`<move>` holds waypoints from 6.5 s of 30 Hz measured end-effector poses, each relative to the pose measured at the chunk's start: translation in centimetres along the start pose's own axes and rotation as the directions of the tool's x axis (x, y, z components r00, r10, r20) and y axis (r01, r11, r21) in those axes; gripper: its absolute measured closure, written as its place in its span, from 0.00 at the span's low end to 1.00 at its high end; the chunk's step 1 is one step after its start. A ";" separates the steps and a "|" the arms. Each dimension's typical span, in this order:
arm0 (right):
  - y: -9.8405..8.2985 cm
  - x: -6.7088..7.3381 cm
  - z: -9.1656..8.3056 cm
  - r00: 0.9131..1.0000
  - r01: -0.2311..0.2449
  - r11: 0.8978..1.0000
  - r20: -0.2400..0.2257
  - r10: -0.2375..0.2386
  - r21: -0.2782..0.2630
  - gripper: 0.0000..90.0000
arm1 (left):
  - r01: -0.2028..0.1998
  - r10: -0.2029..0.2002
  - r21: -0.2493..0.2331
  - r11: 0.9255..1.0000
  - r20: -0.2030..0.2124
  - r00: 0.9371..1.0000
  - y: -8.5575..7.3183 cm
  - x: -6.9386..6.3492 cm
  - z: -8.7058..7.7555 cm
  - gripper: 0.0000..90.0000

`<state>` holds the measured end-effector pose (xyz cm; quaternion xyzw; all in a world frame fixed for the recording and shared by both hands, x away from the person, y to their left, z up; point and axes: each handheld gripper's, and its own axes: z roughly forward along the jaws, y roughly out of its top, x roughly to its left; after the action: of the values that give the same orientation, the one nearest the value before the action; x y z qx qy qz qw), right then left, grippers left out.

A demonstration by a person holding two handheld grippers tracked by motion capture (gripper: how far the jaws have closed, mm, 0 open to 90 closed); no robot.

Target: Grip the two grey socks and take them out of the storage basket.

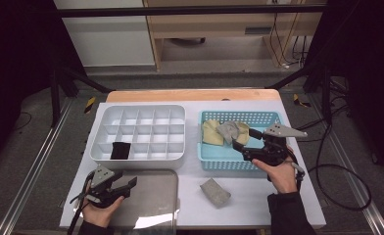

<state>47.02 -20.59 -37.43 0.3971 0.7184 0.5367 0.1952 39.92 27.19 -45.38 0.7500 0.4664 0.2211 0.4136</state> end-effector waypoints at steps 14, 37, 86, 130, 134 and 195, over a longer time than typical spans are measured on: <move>2.2 -1.8 2.5 1.000 0.005 1.000 0.015 -0.006 0.008 0.27 | 0.009 -0.009 -0.007 1.000 0.000 1.000 0.0 0.1 0.0 0.41; 2.3 -5.5 7.0 0.998 -0.025 0.999 0.063 0.022 0.042 0.33 | 0.007 -0.007 0.001 1.000 0.001 1.000 -0.1 0.2 0.2 0.41; -2.3 -7.6 13.4 0.990 -0.035 0.955 0.140 -0.007 0.294 0.33 | 0.010 -0.010 0.004 1.000 0.000 1.000 -0.2 0.4 0.2 0.41; -1.9 -8.0 12.5 0.992 -0.105 0.923 0.107 0.070 0.371 0.90 | 0.014 -0.014 0.011 1.000 0.004 1.000 -0.4 0.5 0.4 0.42; -2.0 -8.0 12.8 0.988 -0.061 0.937 0.151 0.009 0.345 0.68 | 0.012 -0.013 0.017 1.000 0.003 1.000 -0.4 0.5 0.5 0.42; 3.3 -1.6 4.1 0.992 0.052 0.997 -0.118 -0.045 0.051 0.95 | 0.008 -0.009 0.019 1.000 0.005 1.000 -0.5 0.2 0.6 0.42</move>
<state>52.11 -18.99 -36.01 0.3526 0.7523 0.5344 0.1552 40.18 27.25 -46.12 0.7526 0.4706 0.2129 0.4085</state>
